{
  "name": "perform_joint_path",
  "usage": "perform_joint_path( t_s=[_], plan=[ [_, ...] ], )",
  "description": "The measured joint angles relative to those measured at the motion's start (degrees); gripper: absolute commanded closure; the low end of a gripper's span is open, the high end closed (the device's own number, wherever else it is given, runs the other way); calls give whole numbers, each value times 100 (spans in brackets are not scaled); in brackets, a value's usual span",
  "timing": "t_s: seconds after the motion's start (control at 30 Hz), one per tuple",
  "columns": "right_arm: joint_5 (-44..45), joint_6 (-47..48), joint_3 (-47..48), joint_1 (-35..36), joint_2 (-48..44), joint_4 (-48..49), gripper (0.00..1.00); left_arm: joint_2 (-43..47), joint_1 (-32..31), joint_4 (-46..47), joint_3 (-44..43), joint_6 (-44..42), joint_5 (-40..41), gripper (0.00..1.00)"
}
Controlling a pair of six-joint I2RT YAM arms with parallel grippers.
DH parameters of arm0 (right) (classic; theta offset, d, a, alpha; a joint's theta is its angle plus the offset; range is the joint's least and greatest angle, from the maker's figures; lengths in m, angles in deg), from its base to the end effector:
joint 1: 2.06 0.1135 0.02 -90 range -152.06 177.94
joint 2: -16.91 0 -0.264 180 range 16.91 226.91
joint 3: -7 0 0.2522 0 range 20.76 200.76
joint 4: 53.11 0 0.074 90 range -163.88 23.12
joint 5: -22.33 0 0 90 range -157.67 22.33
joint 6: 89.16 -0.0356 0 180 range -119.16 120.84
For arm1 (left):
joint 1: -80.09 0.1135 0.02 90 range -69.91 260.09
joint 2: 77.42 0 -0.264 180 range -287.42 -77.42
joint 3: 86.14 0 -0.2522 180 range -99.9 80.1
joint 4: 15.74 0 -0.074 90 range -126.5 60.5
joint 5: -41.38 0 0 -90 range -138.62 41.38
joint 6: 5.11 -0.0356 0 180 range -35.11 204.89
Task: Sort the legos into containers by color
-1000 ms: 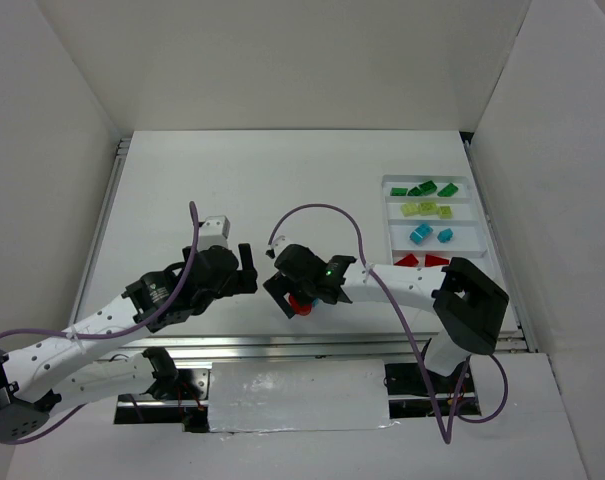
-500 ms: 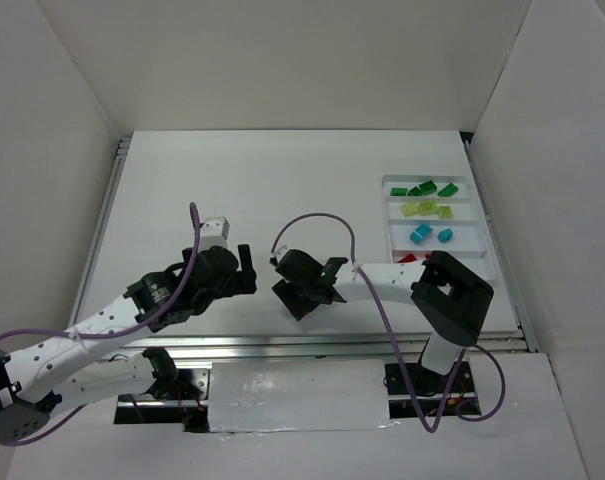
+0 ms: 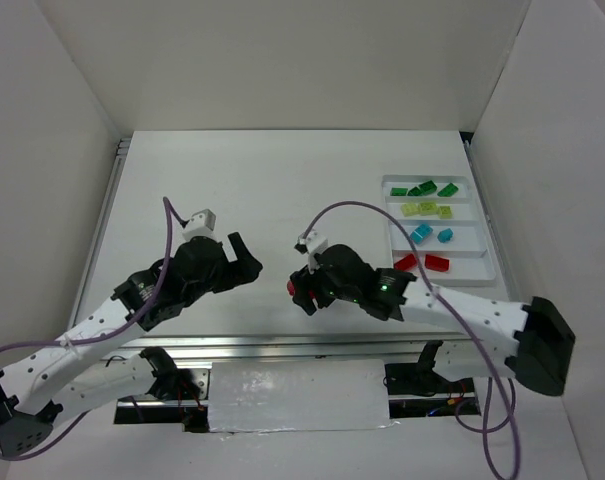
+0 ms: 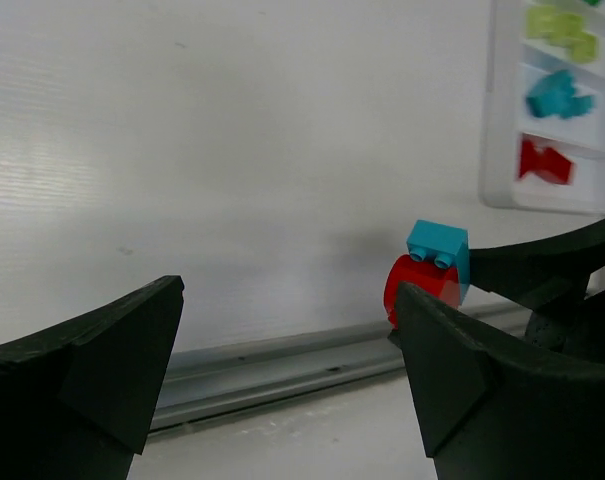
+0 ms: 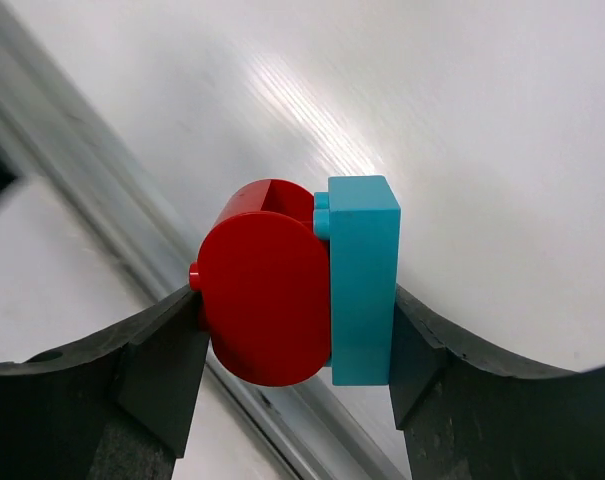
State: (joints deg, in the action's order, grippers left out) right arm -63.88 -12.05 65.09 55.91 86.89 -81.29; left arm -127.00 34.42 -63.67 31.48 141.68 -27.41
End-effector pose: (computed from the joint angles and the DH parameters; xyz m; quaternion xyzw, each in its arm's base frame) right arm 0.1400 0.2194 0.2391 -0.3344 0.8422 0.2201 0.3611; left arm 0.1367 -0.1215 0.3087 -0.1689 0.8601 -0.2508 0.4109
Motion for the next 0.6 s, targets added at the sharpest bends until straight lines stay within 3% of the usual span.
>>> perform_joint_path(
  t_s=[0.13,0.27,0.4,0.6],
  plan=[
    [-393,13,17,0,-951,437,100,81,79,603,-2,363,-885,0],
    [-573,-9,125,0,-931,509,100,-72,92,1276,-2,678,-1700,1],
    [-555,-87,125,0,-890,442,100,-367,92,1834,-13,898,-2371,11],
    [-284,-243,125,0,-1106,463,100,-603,92,2332,68,1104,-2955,17]
  ],
)
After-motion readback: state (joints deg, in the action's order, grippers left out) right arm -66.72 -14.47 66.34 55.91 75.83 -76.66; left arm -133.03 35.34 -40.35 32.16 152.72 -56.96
